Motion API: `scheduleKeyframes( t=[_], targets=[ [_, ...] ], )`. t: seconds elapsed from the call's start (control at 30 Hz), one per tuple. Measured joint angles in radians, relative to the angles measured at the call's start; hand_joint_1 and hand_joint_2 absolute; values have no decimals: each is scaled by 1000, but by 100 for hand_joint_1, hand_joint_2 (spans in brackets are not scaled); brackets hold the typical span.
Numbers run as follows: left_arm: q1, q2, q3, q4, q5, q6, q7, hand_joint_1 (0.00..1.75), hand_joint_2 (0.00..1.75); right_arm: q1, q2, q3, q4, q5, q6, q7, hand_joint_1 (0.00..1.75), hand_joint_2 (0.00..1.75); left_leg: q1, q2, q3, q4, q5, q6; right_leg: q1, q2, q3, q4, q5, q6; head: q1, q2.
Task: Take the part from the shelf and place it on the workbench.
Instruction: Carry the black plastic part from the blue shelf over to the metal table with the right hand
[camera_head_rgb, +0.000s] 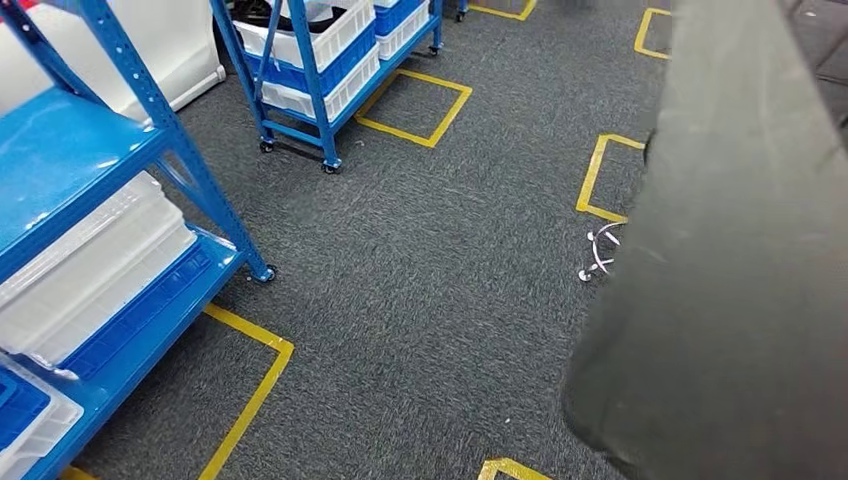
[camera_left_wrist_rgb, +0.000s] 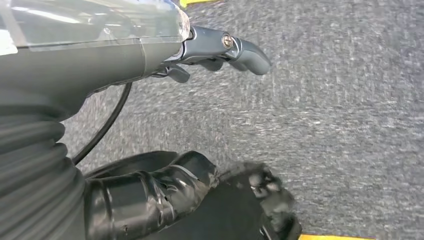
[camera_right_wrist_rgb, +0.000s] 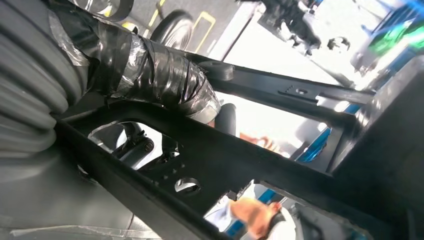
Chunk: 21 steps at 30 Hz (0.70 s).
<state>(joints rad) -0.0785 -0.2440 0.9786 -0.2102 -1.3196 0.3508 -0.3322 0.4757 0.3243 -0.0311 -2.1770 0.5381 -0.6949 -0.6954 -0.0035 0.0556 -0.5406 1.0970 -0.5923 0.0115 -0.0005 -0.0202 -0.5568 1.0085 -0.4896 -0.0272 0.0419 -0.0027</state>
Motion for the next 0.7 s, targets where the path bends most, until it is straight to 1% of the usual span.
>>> scheduleKeyframes(
  t=[0.03, 0.07, 0.1, 0.13, 0.17, 0.2, 0.23, 0.27, 0.3, 0.33, 0.37, 0.4, 0.43, 0.47, 0.5, 0.53, 0.57, 0.6, 0.63, 0.67, 0.7],
  targets=[
    [1, 0, 0, 0, -1, 0, 0, 0, 175, 0, 0, -1, -1, 0, 0, 0, 175, 175, 3, -26, -30, 65, -33, -4, -1, 11, -1, -1, 1, -2, 0, 0],
    [2, 0, 0, 0, -1, 0, 1, 0, 175, 0, 0, -2, -1, 0, 0, 0, 175, 175, 6, -39, -62, 133, -60, -7, -1, 24, -2, 0, 2, -3, -1, 0],
    [4, 1, 0, 0, -1, 0, 2, 0, 175, 1, 0, -3, -1, 0, 0, 0, 175, 175, 8, -44, -85, 179, -70, -10, -2, 37, -2, 2, 2, -3, -1, 0],
    [5, 1, 0, 0, -1, 0, 2, 0, 175, 1, 0, -4, -1, -1, 0, 0, 175, 175, 11, -46, -93, 191, -60, -13, -3, 50, -2, 4, 2, -3, -1, 0],
    [6, 1, 0, 0, -2, 0, 3, 0, 175, 2, 0, -6, -1, -1, 0, 0, 175, 175, 13, -49, -83, 163, -31, -15, -5, 65, -2, 9, 0, -1, -1, 0],
    [6, 2, 0, 0, -2, 0, 3, 0, 175, 2, 0, -7, -1, -1, 0, 0, 175, 175, 18, -58, -58, 103, 10, -18, -8, 78, -3, 14, -2, 3, -1, 0],
    [6, 2, 0, 0, -2, -1, 4, 0, 175, 2, 0, -9, -1, -1, 0, 0, 175, 175, 22, -80, -31, 39, 40, -20, -9, 91, -6, 22, -6, 9, -1, 0],
    [6, 1, 0, 0, -2, -1, 4, 0, 175, 2, 0, -10, -2, -1, 0, 0, 175, 175, 26, -102, -10, -15, 59, -20, -10, 104, -10, 30, -9, 14, -1, 0],
    [6, 1, 0, 0, -2, -1, 4, 0, 175, 2, 0, -10, -3, -1, 0, 0, 175, 175, 27, -119, 1, -47, 66, -18, -10, 114, -17, 37, -11, 21, 0, 0],
    [6, 1, 0, 0, -2, -1, 5, 0, 175, 3, 0, -11, -4, -1, 0, -1, 175, 175, 26, -126, 4, -55, 62, -14, -10, 124, -23, 40, -9, 28, 0, 0],
    [5, 1, 0, 0, -2, -1, 5, 0, 175, 5, 0, -12, -5, -1, 0, -1, 175, 175, 25, -119, 4, -58, 63, -7, -12, 134, -29, 40, -6, 34, 0, 0],
    [4, 2, 0, 0, -3, -1, 6, 0, 175, 7, 0, -12, -6, -1, 0, -2, 175, 175, 24, -108, 4, -60, 67, 1, -14, 135, -32, 40, -4, 40, 0, 0],
    [3, 2, 0, 0, -3, -1, 6, 0, 175, 9, 0, -13, -7, -1, 0, -2, 175, 175, 25, -97, 4, -63, 70, 8, -14, 123, -37, 47, -9, 45, 1, 0],
    [3, 1, -1, 0, -3, -1, 6, 0, 175, 11, 0, -13, -9, -1, 0, -2, 175, 175, 25, -86, 4, -66, 74, 15, -12, 100, -48, 69, -24, 49, 1, 0],
    [3, 1, -1, 0, -3, -1, 6, 0, 175, 12, 0, -13, -10, 0, 0, -2, 175, 175, 25, -73, 4, -69, 75, 20, -11, 73, -66, 111, -50, 53, 2, 0],
    [5, 1, -1, 0, -3, -1, 5, 0, 175, 13, 0, -13, -11, 0, 0, -2, 175, 175, 23, -60, 3, -69, 75, 22, -10, 50, -93, 169, -82, 56, 2, 0],
    [7, 1, -1, 0, -3, -1, 5, 0, 175, 13, 0, -13, -11, 0, 0, -2, 175, 175, 21, -46, 3, -69, 74, 25, -11, 38, -123, 234, -112, 58, 2, 0],
    [8, 1, -1, 0, -3, -1, 5, 0, 175, 14, 0, -13, -12, 0, 0, -2, 175, 175, 19, -32, 3, -69, 73, 26, -12, 33, -147, 285, -130, 60, 2, 0],
    [8, 2, -1, 0, -3, -1, 5, 0, 175, 16, 0, -14, -12, -1, 0, -2, 175, 175, 18, -18, 3, -69, 72, 27, -12, 30, -155, 305, -129, 60, 2, 0],
    [7, 2, -1, 0, -3, -1, 5, 0, 175, 16, 0, -14, -12, -1, 0, -2, 175, 175, 16, -6, 5, -69, 70, 28, -12, 27, -144, 287, -110, 58, 2, 0],
    [6, 2, -1, 0, -3, -1, 5, 0, 175, 17, 0, -14, -12, -1, 0, -2, 175, 175, 15, 5, 8, -69, 68, 28, -10, 19, -114, 232, -77, 53, 2, 0]
  ],
)
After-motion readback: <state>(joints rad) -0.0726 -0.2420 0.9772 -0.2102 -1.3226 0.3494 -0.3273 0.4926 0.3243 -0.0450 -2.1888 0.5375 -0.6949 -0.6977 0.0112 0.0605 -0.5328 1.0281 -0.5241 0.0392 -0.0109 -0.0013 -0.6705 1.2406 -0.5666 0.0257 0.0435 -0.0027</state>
